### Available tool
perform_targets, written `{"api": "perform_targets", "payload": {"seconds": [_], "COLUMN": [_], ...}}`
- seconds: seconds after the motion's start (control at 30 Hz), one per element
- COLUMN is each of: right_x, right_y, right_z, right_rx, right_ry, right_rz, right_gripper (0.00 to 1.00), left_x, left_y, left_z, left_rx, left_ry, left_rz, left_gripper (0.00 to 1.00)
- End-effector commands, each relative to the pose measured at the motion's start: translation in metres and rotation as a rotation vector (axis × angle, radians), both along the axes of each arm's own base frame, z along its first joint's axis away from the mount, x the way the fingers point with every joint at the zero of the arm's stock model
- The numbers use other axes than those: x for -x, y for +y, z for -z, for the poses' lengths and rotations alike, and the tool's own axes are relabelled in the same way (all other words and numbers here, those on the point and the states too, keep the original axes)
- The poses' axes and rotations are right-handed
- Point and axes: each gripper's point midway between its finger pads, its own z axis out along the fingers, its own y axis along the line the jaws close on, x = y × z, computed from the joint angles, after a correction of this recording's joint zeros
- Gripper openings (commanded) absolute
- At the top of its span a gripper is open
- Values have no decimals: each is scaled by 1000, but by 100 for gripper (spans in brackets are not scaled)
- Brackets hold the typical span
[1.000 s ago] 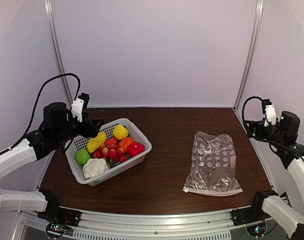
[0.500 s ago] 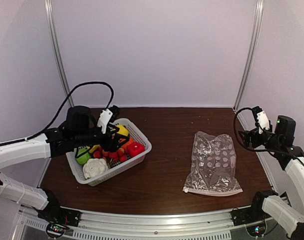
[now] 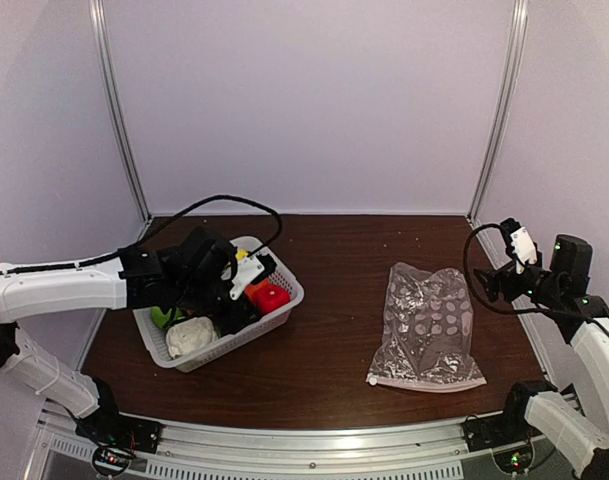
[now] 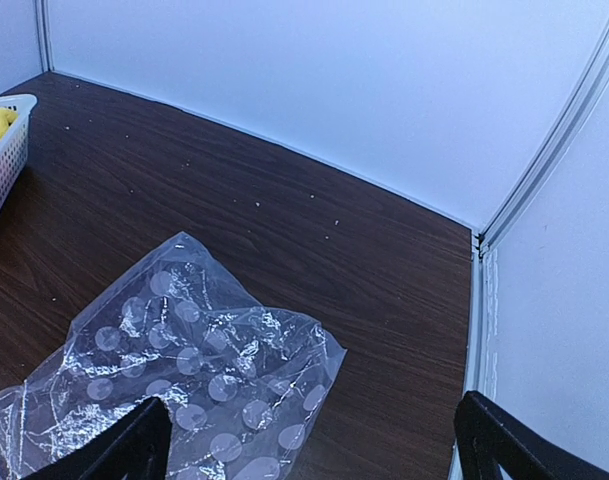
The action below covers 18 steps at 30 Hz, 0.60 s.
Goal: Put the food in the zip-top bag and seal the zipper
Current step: Move the bin to the center of the board.
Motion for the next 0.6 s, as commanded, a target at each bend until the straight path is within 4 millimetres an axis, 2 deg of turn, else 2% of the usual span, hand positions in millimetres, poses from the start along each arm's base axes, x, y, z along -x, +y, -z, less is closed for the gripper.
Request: {"api": "perform_targets", "payload": {"seconds": [0.0, 0.2, 0.33, 0.47, 0.57], "right_x": [4, 6, 6, 7, 7], "right_y": [2, 2, 1, 0, 0], "right_z": [6, 4, 3, 1, 1], "right_rx": [3, 3, 9, 14, 15], "right_ry": [14, 8, 3, -5, -7], "right_rz": [-17, -16, -11, -5, -7], "right_gripper": [100, 100, 100, 100, 100], "left_x": [4, -1, -2, -6, -20], "left_y": [18, 19, 10, -8, -29], "left_z": [28, 47, 55, 52, 38], "left_rx": [-133, -194, -215, -214, -214], "left_ry": [65, 75, 95, 86, 8], "left_rz": [-44, -53, -14, 71, 165], "left_gripper": [47, 37, 20, 1, 0]}}
